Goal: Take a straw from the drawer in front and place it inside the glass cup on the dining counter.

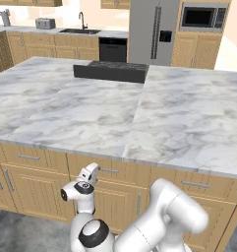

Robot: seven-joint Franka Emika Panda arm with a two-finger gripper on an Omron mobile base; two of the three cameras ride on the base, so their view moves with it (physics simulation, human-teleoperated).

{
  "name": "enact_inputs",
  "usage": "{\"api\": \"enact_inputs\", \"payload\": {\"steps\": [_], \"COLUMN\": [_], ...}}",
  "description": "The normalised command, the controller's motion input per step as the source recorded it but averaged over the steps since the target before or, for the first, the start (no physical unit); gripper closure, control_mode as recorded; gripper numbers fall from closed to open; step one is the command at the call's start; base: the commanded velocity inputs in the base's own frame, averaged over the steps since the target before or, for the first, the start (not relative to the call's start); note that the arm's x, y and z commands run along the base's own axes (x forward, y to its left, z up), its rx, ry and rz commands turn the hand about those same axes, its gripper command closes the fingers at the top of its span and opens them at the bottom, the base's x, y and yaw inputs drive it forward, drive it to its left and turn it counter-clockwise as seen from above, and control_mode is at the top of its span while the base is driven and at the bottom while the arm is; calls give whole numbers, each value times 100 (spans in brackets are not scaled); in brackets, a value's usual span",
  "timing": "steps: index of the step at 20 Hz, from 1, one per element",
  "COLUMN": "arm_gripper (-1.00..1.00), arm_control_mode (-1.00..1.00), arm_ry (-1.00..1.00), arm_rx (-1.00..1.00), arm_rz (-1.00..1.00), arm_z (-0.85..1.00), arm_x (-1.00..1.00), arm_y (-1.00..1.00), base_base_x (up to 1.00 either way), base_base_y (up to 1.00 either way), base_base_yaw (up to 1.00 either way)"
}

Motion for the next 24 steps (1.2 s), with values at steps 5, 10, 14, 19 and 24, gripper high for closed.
{"api": "enact_inputs", "payload": {"steps": [5,10,14,19,24], "arm_gripper": [-100,-100,-100,-100,-100], "arm_control_mode": [-100,-100,-100,-100,-100], "arm_ry": [0,-2,-5,-7,-10], "arm_rx": [0,-1,-3,-6,-10], "arm_rz": [-6,-4,-3,-3,-4], "arm_z": [-15,-22,-29,-34,-46], "arm_x": [13,19,25,29,29], "arm_y": [-4,-1,0,0,0], "base_base_x": [0,0,0,0,0], "base_base_y": [0,0,0,0,0], "base_base_yaw": [0,0,0,0,0]}}
